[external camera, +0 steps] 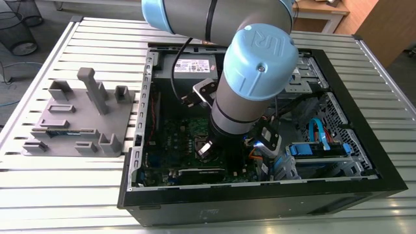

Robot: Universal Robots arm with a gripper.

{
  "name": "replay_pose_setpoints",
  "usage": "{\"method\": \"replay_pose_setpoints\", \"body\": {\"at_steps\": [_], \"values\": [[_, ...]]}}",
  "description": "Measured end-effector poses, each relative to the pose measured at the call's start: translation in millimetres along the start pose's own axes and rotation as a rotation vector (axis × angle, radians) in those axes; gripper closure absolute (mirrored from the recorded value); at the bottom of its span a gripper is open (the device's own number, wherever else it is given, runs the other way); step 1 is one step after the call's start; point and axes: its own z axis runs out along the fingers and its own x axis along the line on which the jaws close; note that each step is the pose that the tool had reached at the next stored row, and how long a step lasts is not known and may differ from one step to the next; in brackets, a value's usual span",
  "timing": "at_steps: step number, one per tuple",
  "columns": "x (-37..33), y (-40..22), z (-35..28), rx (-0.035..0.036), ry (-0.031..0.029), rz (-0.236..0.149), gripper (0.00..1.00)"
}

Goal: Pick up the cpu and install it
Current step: 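Install the first cpu locking lever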

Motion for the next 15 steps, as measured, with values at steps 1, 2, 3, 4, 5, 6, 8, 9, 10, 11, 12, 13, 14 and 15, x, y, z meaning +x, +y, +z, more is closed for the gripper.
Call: {"method": "replay_pose_setpoints", "body": {"at_steps": [1,2,3,4,5,6,8,9,10,11,12,13,14,15], "values": [[0.0,0.0,0.1,-0.0005,-0.0003,0.000,0.89],[0.1,-0.2,0.3,-0.0015,-0.0011,0.000,0.89],[-0.3,-0.5,0.5,-0.0020,-0.0013,0.000,0.89],[-0.4,-0.6,0.6,-0.0020,-0.0014,0.000,0.89],[-0.4,-0.5,0.6,-0.0021,-0.0015,0.000,0.89],[-0.4,-0.6,0.6,-0.0021,-0.0015,0.000,0.89],[-0.5,-0.6,0.7,-0.0022,-0.0016,0.000,0.89],[-0.6,-0.7,0.7,-0.0021,-0.0014,0.000,0.89],[-0.8,-0.9,1.0,-0.0022,-0.0014,-0.001,0.89],[-0.9,-1.1,1.2,-0.0022,-0.0010,-0.003,0.89],[-1.1,-1.2,1.4,-0.0023,-0.0004,-0.007,0.89],[-1.3,-1.4,1.5,-0.0025,0.0004,-0.012,0.89],[-1.7,-1.6,1.7,-0.0029,0.0010,-0.018,0.89],[-2.0,-1.9,1.8,-0.0031,0.0017,-0.023,0.89]]}}
